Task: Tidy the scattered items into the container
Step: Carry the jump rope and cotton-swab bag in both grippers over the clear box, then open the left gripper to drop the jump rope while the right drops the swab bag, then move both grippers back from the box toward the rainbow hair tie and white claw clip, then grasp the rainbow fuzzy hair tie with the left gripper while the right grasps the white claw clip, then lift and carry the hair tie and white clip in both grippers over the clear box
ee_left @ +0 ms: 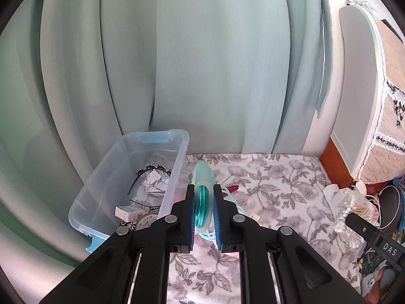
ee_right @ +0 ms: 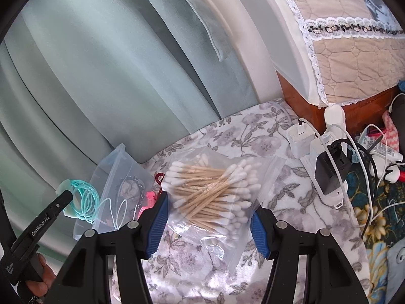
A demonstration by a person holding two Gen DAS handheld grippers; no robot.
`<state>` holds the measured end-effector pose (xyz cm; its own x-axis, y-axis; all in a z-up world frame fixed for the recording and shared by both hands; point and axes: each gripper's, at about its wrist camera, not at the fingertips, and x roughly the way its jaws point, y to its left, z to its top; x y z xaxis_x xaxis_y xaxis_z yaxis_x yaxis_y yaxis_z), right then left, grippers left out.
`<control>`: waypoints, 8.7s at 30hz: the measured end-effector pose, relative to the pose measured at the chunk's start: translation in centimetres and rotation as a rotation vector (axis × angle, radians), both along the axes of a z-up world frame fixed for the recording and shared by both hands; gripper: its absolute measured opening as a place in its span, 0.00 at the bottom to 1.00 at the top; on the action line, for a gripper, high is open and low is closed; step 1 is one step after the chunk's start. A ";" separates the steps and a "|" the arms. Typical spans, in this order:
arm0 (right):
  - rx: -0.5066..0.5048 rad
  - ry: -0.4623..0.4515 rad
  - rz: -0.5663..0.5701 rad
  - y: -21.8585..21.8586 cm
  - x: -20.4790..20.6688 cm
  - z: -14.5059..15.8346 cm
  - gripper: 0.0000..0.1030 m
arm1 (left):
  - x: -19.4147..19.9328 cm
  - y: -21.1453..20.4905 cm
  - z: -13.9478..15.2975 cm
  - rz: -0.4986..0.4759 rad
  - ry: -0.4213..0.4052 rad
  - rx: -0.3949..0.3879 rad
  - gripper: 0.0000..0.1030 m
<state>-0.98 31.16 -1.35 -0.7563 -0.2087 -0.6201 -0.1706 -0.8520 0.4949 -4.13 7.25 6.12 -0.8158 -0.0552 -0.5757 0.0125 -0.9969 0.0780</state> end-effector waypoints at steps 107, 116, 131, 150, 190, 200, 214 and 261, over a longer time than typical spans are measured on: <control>0.321 0.052 0.585 -26.8 -10.4 3.4 0.77 | -2.2 -19.2 -4.0 0.242 -0.037 0.327 0.64; 0.284 0.064 0.509 -22.5 -7.9 4.3 0.77 | -1.4 -16.4 -2.2 0.193 -0.023 0.279 0.69; 0.216 0.091 0.402 -15.9 -4.4 6.0 0.80 | 1.0 -10.2 0.3 0.067 0.008 0.177 0.71; 0.119 0.021 0.164 -6.3 -1.5 3.8 0.82 | 1.6 -1.8 0.2 -0.096 -0.081 0.092 0.71; 0.048 -0.381 0.240 -5.3 -5.4 -10.7 0.82 | -6.3 1.6 -16.7 -0.119 -0.550 -0.007 0.71; 0.001 -0.395 0.240 -4.3 -7.1 -12.6 0.82 | -9.4 3.9 -20.2 -0.131 -0.555 -0.063 0.62; 0.051 -0.334 0.376 -7.4 -11.6 -12.6 0.82 | -11.6 -0.3 -20.8 -0.050 -0.548 0.020 0.32; -0.148 -0.194 0.224 -3.0 -7.2 -10.3 0.32 | -6.9 1.0 -15.6 -0.139 -0.518 0.102 0.08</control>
